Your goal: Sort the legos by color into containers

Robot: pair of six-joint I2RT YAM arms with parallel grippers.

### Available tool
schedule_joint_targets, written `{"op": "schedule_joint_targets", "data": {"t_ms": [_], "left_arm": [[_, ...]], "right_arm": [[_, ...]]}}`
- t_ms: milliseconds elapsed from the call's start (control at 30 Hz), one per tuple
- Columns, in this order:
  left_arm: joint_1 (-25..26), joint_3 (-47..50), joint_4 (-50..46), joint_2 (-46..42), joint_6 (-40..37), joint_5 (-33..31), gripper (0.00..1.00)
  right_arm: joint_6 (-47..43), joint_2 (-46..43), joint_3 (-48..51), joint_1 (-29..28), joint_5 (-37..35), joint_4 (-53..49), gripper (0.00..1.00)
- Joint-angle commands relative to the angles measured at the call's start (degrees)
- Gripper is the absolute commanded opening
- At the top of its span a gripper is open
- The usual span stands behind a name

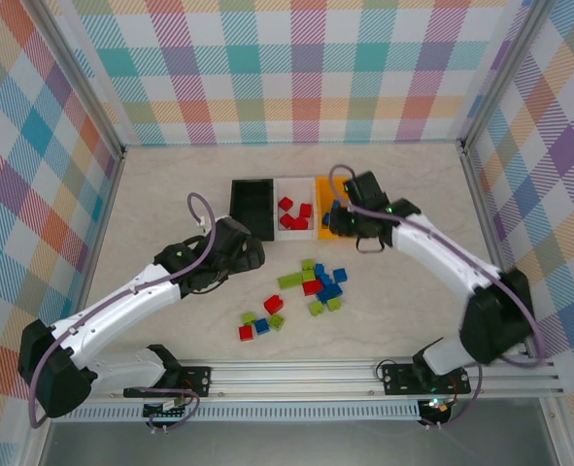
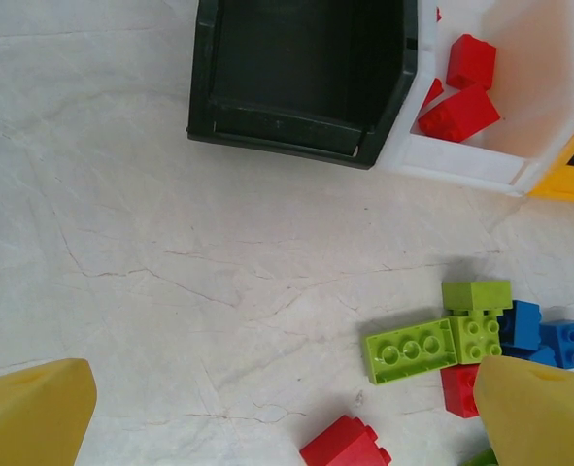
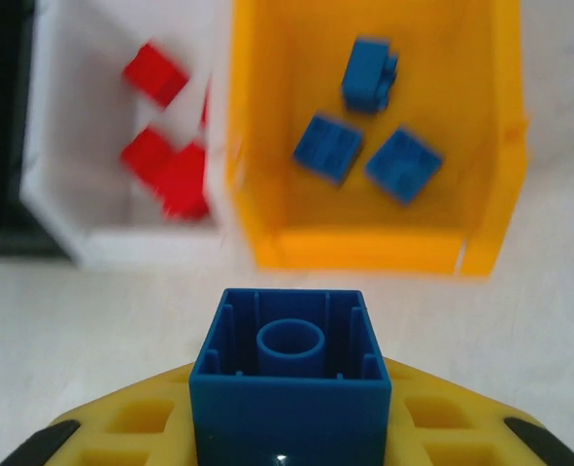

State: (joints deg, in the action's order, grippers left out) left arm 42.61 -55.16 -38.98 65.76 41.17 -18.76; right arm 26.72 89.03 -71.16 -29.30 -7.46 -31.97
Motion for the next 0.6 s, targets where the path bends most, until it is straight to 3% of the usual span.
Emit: {"op": "schedule_joint_targets", "data": {"t_ms": [0, 167, 267, 400, 567], "left_arm": [[-0.2, 1.3, -1.8, -2.2, 0.6, -1.0, 1.0], [-0.2, 2.6, -3.0, -3.6, 0.8, -1.2, 1.0], [-0.2, 3.8, -2.4, -4.8, 0.6, -0.3, 1.0], [-0.2, 4.7, -1.9, -5.7, -0.3, 1.8, 1.0], [1.0, 4.1, -2.2, -4.0, -3.1, 7.3, 1.0]], "right_arm": [[-1.8, 9.7, -7.3, 2.2, -1.5, 0.8, 0.26], [-2.5, 22.0, -18.4, 4.0, -3.1, -2.9, 0.3], [-2.2, 24.7, -21.9, 4.4, -2.9, -4.3, 0.4], [-2.2, 23.4, -22.5, 4.3, -2.1, -4.4, 0.61], [-2.8, 17.3, -18.7, 3.5, -1.6, -3.3, 0.65]]}}
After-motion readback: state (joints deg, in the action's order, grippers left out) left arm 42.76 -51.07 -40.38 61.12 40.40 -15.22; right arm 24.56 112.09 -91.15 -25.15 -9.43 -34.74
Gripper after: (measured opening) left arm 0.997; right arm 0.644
